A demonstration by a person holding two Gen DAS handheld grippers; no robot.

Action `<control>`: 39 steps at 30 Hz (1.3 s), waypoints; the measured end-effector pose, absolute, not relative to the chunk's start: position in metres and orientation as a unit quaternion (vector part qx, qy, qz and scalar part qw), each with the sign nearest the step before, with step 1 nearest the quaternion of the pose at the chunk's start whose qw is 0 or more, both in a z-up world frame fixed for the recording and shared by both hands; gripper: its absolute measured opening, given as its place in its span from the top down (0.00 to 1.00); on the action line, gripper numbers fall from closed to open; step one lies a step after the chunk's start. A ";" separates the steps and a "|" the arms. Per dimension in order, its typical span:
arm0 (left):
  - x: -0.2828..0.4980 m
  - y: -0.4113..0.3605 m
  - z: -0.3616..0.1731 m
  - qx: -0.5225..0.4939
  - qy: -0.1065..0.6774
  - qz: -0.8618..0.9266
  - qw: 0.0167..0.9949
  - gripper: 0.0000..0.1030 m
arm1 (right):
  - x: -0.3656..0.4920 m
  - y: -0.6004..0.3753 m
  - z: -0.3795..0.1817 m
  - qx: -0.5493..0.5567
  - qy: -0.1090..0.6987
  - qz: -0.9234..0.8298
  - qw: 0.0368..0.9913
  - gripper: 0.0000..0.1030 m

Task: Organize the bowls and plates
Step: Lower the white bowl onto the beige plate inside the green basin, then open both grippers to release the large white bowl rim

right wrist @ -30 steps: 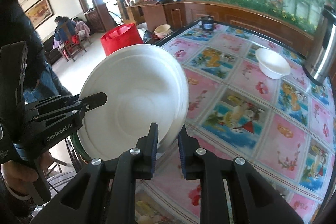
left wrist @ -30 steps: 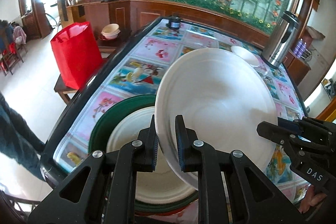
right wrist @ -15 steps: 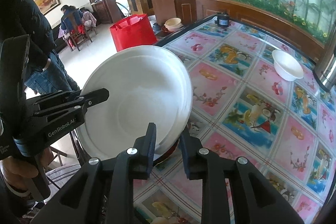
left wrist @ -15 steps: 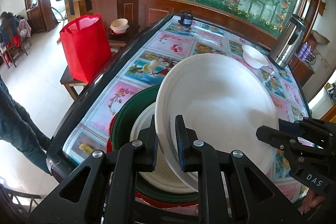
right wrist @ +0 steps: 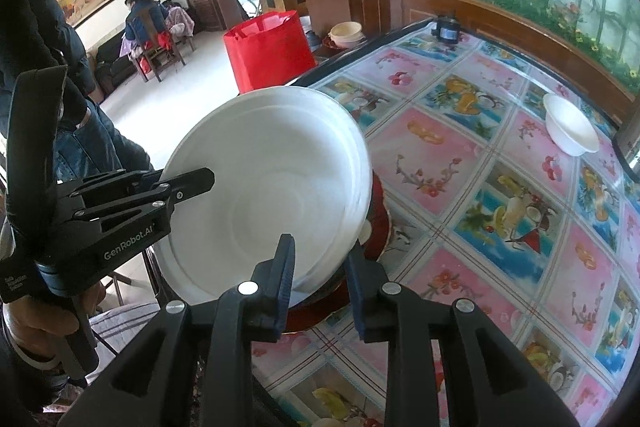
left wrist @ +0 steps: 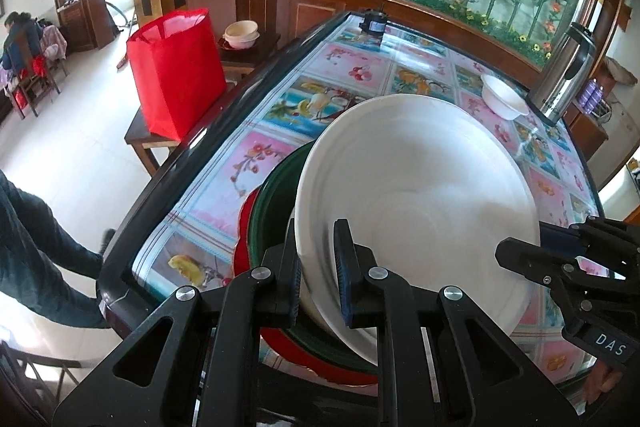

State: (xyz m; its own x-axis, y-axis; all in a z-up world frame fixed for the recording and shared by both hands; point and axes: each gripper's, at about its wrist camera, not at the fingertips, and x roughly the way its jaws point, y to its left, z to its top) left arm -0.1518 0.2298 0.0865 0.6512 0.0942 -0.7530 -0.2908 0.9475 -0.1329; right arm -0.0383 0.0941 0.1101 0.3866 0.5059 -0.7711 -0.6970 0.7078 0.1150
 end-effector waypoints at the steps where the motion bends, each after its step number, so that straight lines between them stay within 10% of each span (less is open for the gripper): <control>1: -0.152 0.231 0.084 -0.123 0.406 0.108 0.899 0.86 | -0.038 0.096 0.109 -0.115 0.418 0.366 0.824 0.74; 39: -0.137 0.223 0.062 -0.065 0.418 0.126 0.897 0.82 | -0.037 0.103 0.096 -0.128 0.438 0.363 0.812 0.66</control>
State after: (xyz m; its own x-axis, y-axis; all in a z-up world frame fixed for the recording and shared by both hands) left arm -0.1368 0.2227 0.0616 0.6185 0.1726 -0.7666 -0.2808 0.9597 -0.0105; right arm -0.0372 0.1033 0.0956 0.3525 0.4779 -0.8045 -0.7022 0.7034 0.1102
